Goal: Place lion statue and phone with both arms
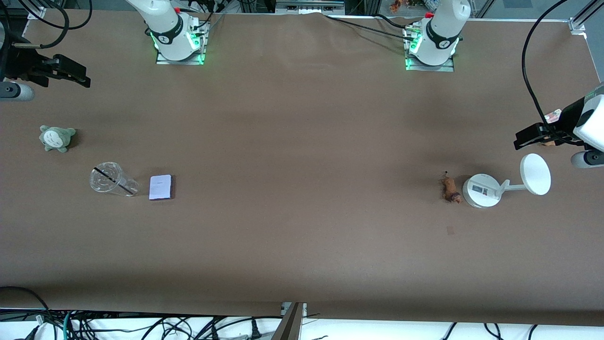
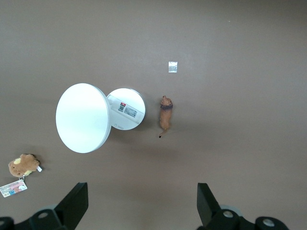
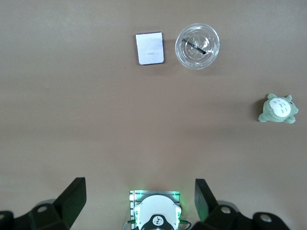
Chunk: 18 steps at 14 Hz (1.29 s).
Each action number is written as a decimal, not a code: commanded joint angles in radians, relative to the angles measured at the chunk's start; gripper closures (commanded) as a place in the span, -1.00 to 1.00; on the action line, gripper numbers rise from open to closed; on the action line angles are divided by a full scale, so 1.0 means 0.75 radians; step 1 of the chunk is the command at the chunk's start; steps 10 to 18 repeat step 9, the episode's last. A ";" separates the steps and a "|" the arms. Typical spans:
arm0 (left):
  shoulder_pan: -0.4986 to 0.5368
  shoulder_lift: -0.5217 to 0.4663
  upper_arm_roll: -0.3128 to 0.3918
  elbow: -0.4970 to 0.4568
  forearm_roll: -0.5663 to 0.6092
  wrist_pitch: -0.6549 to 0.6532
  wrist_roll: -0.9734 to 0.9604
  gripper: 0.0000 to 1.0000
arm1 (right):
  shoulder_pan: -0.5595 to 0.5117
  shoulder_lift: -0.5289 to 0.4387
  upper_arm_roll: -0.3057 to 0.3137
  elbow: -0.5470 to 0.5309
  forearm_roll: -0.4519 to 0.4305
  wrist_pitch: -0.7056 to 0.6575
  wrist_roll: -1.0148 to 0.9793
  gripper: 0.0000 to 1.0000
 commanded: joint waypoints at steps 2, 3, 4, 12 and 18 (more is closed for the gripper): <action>0.001 0.007 0.006 0.025 -0.024 -0.024 0.028 -1.00 | -0.013 -0.009 0.029 -0.019 -0.007 0.012 0.003 -0.99; 0.001 0.007 0.006 0.025 -0.024 -0.024 0.026 -1.00 | -0.013 -0.007 0.029 -0.019 -0.007 0.012 0.003 -0.99; 0.001 0.007 0.006 0.025 -0.024 -0.024 0.026 -1.00 | -0.013 -0.007 0.029 -0.019 -0.007 0.014 0.001 -0.99; 0.001 0.007 0.006 0.025 -0.024 -0.024 0.026 -1.00 | -0.013 -0.005 0.031 -0.017 -0.007 0.014 0.003 -0.99; 0.001 0.007 0.006 0.025 -0.024 -0.024 0.026 -1.00 | -0.013 -0.005 0.031 -0.017 -0.007 0.014 0.003 -0.99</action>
